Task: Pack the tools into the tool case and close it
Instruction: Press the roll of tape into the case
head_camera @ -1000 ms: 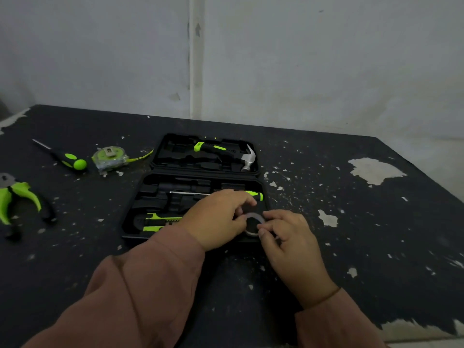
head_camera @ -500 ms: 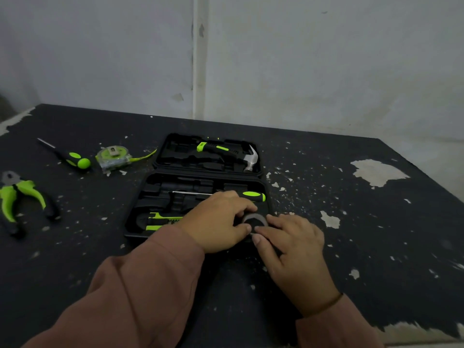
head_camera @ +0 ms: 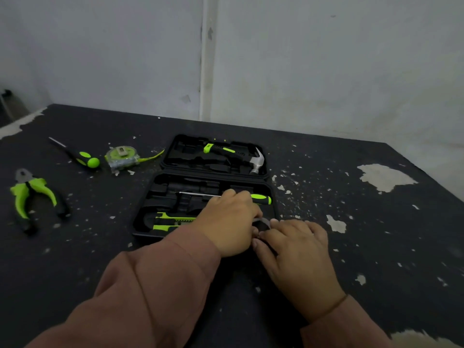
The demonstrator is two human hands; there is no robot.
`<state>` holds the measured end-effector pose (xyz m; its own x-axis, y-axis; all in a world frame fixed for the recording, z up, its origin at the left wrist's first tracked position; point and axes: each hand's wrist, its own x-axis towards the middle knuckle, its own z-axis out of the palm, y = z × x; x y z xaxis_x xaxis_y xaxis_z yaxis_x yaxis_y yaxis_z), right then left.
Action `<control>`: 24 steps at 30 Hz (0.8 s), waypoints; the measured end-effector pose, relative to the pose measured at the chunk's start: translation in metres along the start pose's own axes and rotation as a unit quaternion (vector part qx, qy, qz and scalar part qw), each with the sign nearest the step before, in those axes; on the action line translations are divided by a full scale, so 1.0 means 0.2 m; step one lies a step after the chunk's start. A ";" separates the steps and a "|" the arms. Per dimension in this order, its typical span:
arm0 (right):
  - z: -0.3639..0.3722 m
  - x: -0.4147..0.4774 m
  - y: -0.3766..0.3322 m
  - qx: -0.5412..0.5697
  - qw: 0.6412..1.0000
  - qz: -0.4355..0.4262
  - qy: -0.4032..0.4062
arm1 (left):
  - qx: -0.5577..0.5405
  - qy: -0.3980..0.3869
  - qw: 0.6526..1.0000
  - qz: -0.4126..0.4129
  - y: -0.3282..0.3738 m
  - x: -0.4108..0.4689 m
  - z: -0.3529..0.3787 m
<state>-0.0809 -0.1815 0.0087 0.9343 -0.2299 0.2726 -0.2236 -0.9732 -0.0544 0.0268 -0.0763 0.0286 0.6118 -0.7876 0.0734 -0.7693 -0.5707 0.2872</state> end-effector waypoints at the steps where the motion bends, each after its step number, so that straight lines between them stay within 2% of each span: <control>1: 0.00 0.00 0.00 0.004 1.000 -0.003 -0.008 | 0.004 -0.002 1.000 0.001 0.00 0.00 0.00; 5: 0.03 0.00 0.00 0.050 0.999 -0.012 -0.001 | -0.003 -0.003 1.000 -0.003 0.00 -0.02 0.00; 11: -0.02 -0.01 -0.01 0.137 0.990 0.032 0.015 | -0.106 -0.004 0.994 0.005 -0.08 -0.03 -0.04; 14: -0.05 0.04 -0.04 0.123 0.992 0.036 0.010 | -0.161 0.014 0.987 0.003 -0.15 -0.03 -0.11; 17: -0.09 0.11 -0.12 0.115 0.993 0.016 0.007 | -0.190 0.067 0.979 -0.015 -0.24 -0.05 -0.19; 21: -0.12 0.28 -0.29 0.145 0.986 -0.072 -0.025 | -0.209 0.168 0.959 -0.092 -0.48 -0.01 -0.28; 24: -0.13 0.48 -0.44 0.175 0.975 -0.128 -0.057 | -0.204 0.284 0.919 -0.183 -0.70 0.01 -0.32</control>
<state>0.0209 -0.1176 0.0637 0.9761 0.0404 0.2134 0.1105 -0.9382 -0.3279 0.1475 0.0177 0.0497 0.9020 -0.2459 0.3549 -0.4314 -0.5475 0.7171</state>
